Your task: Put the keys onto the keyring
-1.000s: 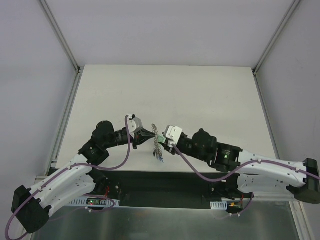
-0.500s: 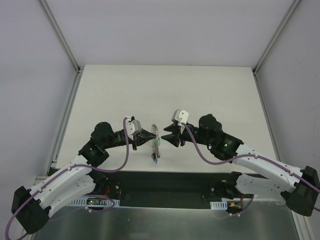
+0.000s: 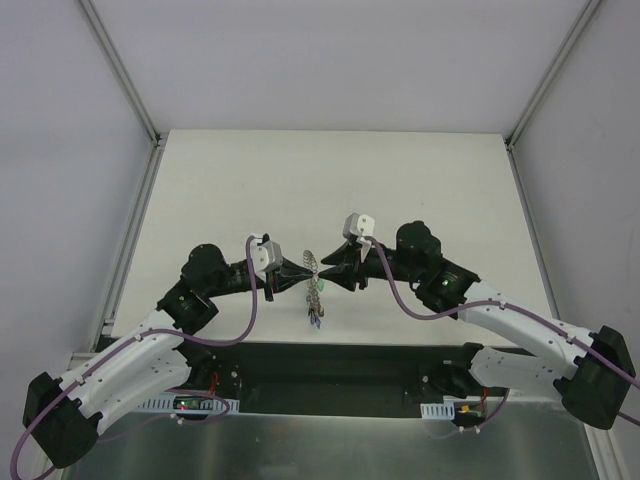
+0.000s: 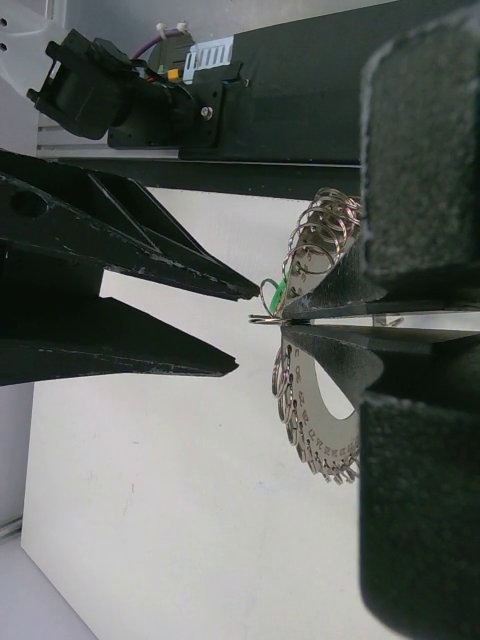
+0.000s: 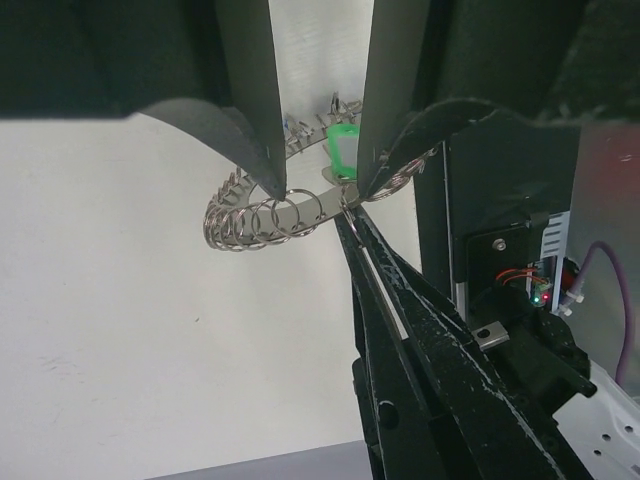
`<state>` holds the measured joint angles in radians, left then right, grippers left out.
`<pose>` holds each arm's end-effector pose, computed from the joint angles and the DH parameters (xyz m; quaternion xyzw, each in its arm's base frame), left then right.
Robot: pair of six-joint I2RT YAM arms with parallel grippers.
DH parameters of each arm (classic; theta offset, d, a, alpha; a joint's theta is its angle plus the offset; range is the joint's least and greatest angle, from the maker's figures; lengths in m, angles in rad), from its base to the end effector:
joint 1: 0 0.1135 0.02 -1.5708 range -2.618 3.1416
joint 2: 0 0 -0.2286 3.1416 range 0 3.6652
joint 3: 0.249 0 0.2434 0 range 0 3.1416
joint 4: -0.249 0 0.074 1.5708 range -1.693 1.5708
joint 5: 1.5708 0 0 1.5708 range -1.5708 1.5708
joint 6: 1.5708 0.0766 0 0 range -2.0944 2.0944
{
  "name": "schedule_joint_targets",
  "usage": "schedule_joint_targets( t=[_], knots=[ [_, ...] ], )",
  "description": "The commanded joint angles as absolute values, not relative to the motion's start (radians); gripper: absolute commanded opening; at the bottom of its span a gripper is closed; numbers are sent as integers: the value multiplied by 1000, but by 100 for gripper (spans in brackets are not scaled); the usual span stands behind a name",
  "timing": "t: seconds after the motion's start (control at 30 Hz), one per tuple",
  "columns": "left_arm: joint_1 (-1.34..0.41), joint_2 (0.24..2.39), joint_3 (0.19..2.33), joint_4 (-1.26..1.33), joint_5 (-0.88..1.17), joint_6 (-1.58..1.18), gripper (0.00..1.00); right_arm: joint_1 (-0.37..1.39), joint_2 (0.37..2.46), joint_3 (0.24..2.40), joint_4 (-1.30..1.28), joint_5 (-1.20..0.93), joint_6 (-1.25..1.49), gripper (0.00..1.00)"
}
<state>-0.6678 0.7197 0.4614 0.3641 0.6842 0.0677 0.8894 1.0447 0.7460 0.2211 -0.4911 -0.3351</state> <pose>0.1460 -0.1768 0.2760 0.4592 0.4982 -0.4213 0.6028 0.1542 0.2475 0.2881 -0.5443 0.4878 0.3519 0.5848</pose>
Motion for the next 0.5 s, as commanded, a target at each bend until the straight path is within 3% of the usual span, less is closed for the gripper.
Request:
schedule_joint_targets(
  t=[0.0,0.47],
  knots=[
    [-669,696,465,479,706,78,0,879,1045,752,298,-572,-296,38],
    [-669,699,462,477,655,67,0,1003,1000,747,249,-256,-285,44]
  ],
)
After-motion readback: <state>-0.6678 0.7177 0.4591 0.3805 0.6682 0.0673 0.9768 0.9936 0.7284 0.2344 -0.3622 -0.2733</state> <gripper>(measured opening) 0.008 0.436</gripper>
